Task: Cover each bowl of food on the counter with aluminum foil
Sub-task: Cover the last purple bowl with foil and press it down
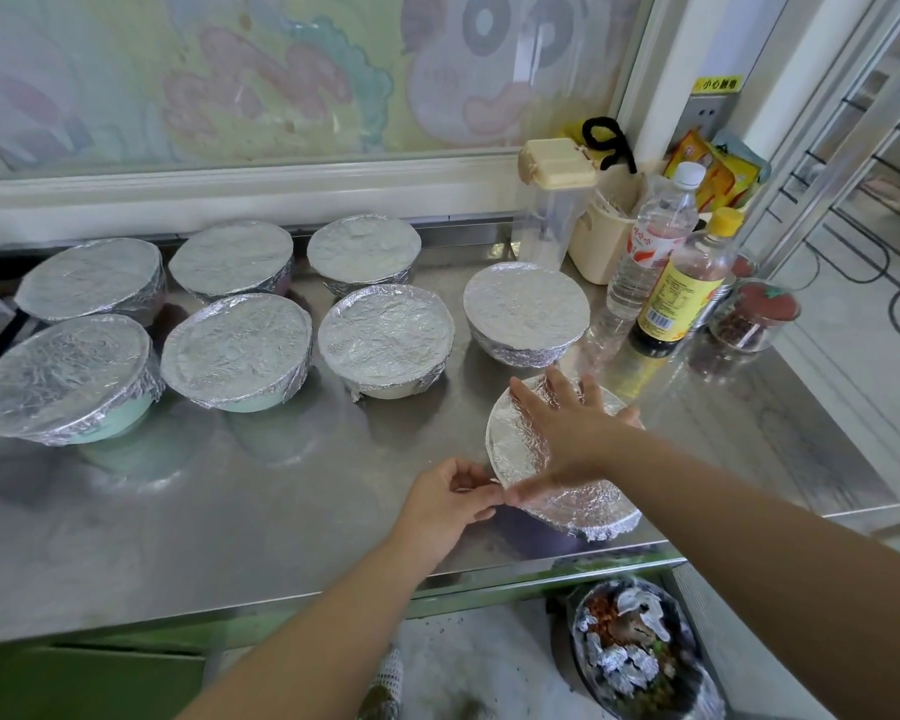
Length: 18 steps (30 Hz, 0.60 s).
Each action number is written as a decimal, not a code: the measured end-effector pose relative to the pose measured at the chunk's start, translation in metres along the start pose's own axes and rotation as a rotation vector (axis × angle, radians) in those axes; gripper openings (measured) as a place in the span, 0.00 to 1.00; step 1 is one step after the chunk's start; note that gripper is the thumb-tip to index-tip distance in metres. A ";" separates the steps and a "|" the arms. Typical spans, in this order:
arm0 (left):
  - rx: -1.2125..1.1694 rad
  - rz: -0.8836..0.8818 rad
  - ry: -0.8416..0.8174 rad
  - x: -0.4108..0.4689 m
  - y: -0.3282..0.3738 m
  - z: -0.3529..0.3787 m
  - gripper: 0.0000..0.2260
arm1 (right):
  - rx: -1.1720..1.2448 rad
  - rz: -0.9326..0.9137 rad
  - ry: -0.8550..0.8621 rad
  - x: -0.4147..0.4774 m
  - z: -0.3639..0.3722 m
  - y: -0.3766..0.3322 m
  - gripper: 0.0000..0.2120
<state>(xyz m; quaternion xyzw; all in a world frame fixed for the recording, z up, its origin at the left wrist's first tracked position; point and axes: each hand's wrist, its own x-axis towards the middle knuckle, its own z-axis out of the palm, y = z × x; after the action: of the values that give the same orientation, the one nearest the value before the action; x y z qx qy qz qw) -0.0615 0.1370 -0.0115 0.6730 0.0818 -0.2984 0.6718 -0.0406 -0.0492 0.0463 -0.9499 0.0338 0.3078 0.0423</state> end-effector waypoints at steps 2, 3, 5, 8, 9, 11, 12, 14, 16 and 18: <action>-0.130 -0.089 0.035 -0.005 -0.003 0.006 0.08 | -0.006 0.002 0.001 0.000 0.000 0.000 0.69; -0.184 -0.124 0.054 -0.007 -0.003 0.008 0.08 | -0.008 0.005 0.000 0.000 0.001 -0.001 0.69; -0.262 -0.168 0.091 -0.012 -0.001 0.013 0.09 | -0.007 0.008 -0.002 0.000 0.000 -0.001 0.69; -0.372 -0.224 0.144 -0.019 0.007 0.021 0.06 | 0.001 0.004 -0.002 -0.001 0.000 0.000 0.69; -0.403 -0.243 0.154 -0.021 0.010 0.023 0.05 | 0.002 0.002 -0.002 -0.001 0.000 0.000 0.69; -0.438 -0.266 0.165 -0.024 0.016 0.025 0.06 | 0.002 0.002 -0.001 0.000 0.000 0.000 0.69; -0.455 -0.276 0.162 -0.025 0.019 0.025 0.07 | 0.002 0.001 0.000 0.000 0.000 0.000 0.69; -0.488 -0.294 0.151 -0.029 0.026 0.025 0.08 | 0.002 0.000 0.006 0.001 0.001 0.000 0.69; -0.503 -0.293 0.137 -0.033 0.034 0.027 0.09 | 0.006 0.000 0.014 0.001 0.002 0.000 0.69; -0.476 -0.291 0.127 -0.036 0.045 0.030 0.10 | 0.007 -0.001 0.017 0.002 0.002 0.000 0.69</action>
<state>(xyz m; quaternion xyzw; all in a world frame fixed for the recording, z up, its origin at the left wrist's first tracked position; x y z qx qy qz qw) -0.0765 0.1156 0.0479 0.4949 0.2871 -0.3212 0.7546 -0.0401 -0.0493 0.0435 -0.9523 0.0349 0.2997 0.0454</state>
